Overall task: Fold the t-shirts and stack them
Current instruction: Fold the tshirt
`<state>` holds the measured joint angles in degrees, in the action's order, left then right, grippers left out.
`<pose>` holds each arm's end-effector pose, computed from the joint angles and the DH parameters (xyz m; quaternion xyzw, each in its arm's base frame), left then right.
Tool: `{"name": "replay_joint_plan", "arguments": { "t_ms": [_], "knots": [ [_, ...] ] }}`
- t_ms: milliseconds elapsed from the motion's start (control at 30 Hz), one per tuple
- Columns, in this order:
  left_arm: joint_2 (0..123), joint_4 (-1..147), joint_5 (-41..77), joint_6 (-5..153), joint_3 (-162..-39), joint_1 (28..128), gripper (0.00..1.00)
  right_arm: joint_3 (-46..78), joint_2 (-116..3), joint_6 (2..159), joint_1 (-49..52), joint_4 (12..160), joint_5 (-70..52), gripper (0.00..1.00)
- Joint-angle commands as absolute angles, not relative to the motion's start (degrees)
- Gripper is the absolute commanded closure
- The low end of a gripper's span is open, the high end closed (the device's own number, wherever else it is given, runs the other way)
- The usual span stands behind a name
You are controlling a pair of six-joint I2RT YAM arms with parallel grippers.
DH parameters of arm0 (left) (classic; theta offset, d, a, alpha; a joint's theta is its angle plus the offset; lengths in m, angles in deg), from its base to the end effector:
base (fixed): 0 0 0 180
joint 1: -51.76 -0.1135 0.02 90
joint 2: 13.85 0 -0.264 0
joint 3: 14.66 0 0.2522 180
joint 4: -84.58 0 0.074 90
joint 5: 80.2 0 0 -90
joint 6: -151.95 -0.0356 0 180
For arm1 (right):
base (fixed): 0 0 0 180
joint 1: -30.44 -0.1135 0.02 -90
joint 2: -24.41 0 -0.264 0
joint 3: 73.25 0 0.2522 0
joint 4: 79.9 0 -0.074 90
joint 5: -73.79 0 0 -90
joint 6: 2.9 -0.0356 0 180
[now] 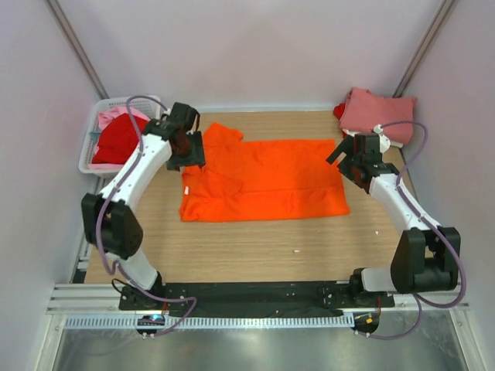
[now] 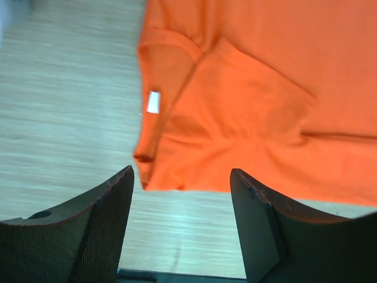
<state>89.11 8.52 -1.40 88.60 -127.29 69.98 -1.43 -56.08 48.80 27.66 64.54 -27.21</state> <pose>0.3550 -0.1096 0.3133 -0.0915 0.9701 0.0106 0.2246 0.3037 0.0079 0.2599 0.3152 0.8620 0.0531 0.3935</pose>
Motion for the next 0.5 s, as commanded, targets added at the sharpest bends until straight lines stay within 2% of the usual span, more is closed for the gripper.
{"name": "replay_joint_plan", "arguments": {
  "t_ms": [0, 167, 467],
  "knots": [
    [82.31, 21.75, 6.01, 94.1, -112.24, 71.62, 0.33, -7.97, -52.76, 50.98, 26.49, 69.02, -10.04, 0.01],
    [81.07, 35.03, 13.22, 99.56, -98.05, 72.77, 0.34, -13.0, -55.55, 52.29, 25.87, 72.54, -4.43, 0.02],
    [84.59, 41.99, 14.9, 100.88, -88.2, 72.85, 0.38, -19.93, -57.25, 53.98, 25.96, 72.1, -9.53, 0.02]
  ]
}}
